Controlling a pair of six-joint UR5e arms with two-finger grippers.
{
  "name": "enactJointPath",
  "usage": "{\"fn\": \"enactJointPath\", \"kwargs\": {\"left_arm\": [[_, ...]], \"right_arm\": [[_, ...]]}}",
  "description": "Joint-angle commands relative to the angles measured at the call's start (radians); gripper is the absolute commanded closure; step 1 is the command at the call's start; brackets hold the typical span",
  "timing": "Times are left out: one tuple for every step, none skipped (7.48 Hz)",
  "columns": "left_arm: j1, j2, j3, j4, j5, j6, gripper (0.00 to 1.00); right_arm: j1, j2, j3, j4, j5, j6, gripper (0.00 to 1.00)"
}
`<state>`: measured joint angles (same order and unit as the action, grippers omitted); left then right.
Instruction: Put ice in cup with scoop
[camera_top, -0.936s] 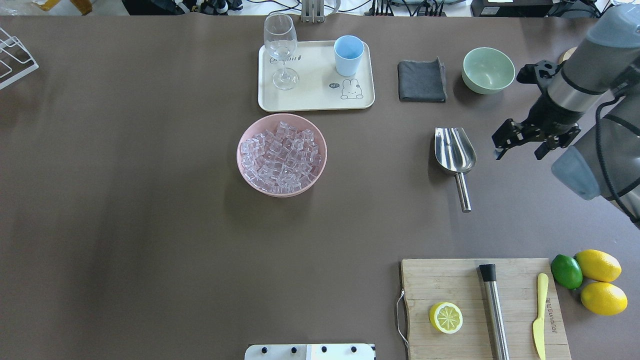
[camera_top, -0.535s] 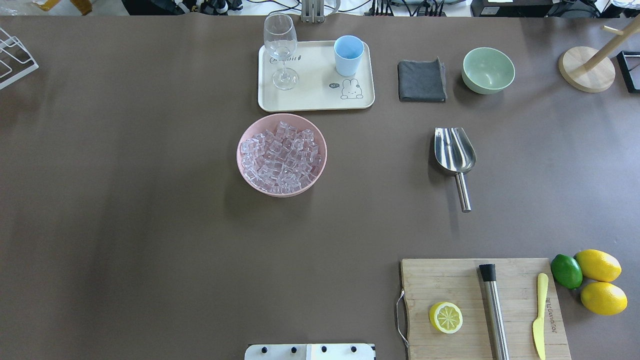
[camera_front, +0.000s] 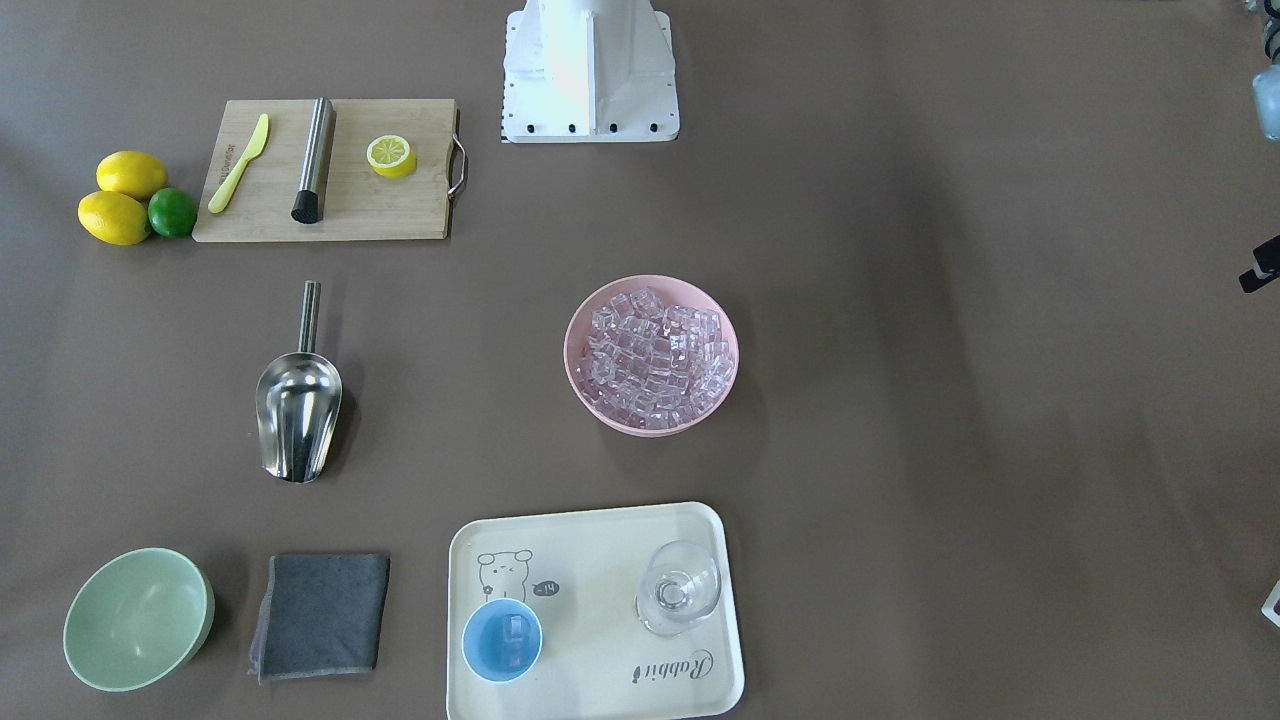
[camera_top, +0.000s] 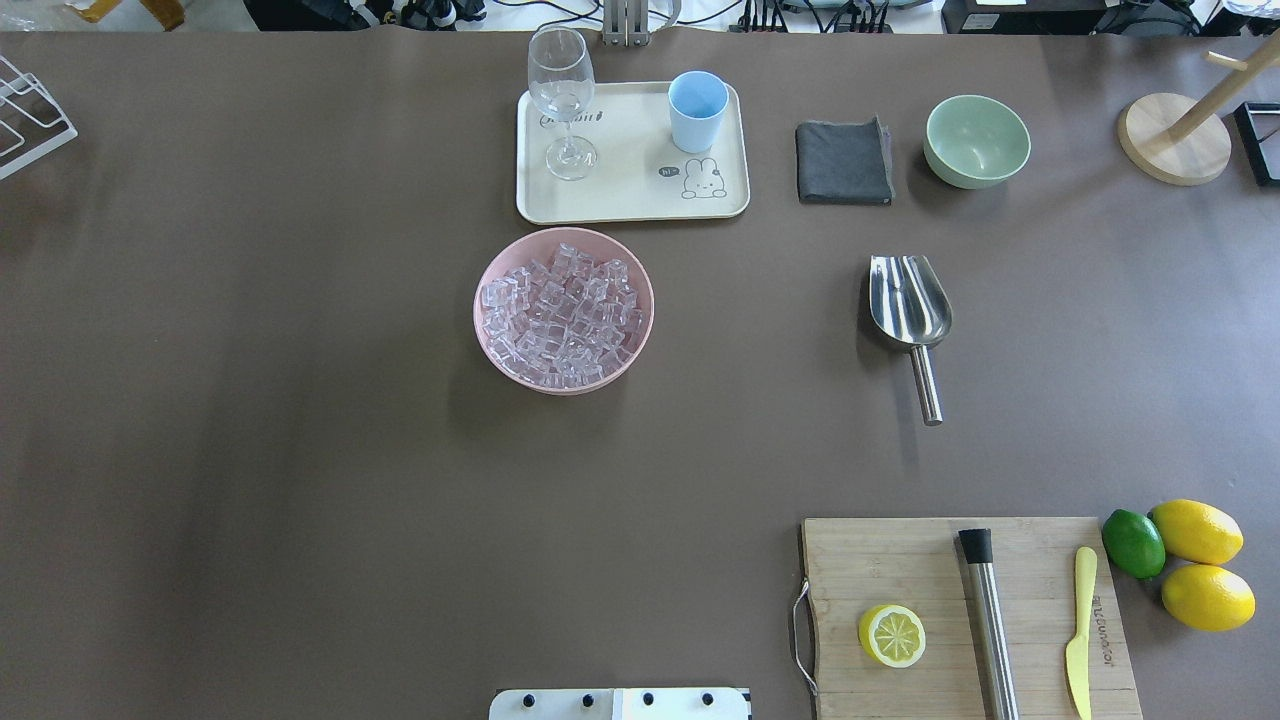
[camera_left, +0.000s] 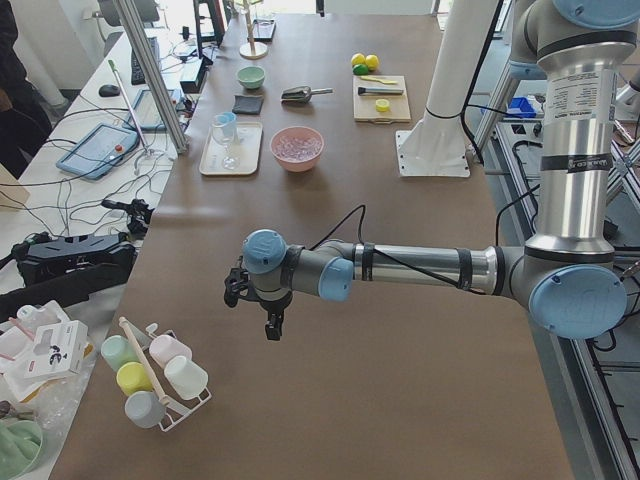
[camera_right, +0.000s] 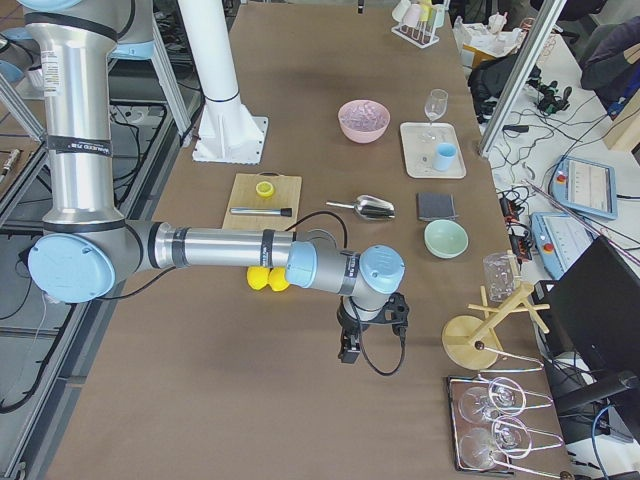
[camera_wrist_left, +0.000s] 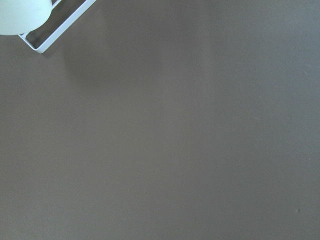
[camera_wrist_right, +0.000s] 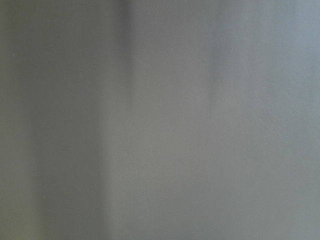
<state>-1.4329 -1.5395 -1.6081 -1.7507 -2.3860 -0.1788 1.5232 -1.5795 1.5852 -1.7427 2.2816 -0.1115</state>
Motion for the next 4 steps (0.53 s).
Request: {"fn": "enactJointPath", "kwargs": {"left_arm": [[-0.003, 0.006, 0.001, 0.000, 0.001, -0.001, 0.03], [-0.003, 0.006, 0.001, 0.000, 0.001, -0.001, 0.03], [-0.003, 0.006, 0.001, 0.000, 0.001, -0.001, 0.03], [-0.003, 0.006, 0.001, 0.000, 0.001, -0.001, 0.03]], "right_arm": [[0.011, 0.021, 0.015, 0.083, -0.001, 0.120, 0.00], [0.011, 0.019, 0.041, 0.089, -0.002, 0.121, 0.00], [0.011, 0.019, 0.047, 0.089, -0.004, 0.115, 0.00], [0.011, 0.019, 0.052, 0.091, -0.007, 0.119, 0.00]]}}
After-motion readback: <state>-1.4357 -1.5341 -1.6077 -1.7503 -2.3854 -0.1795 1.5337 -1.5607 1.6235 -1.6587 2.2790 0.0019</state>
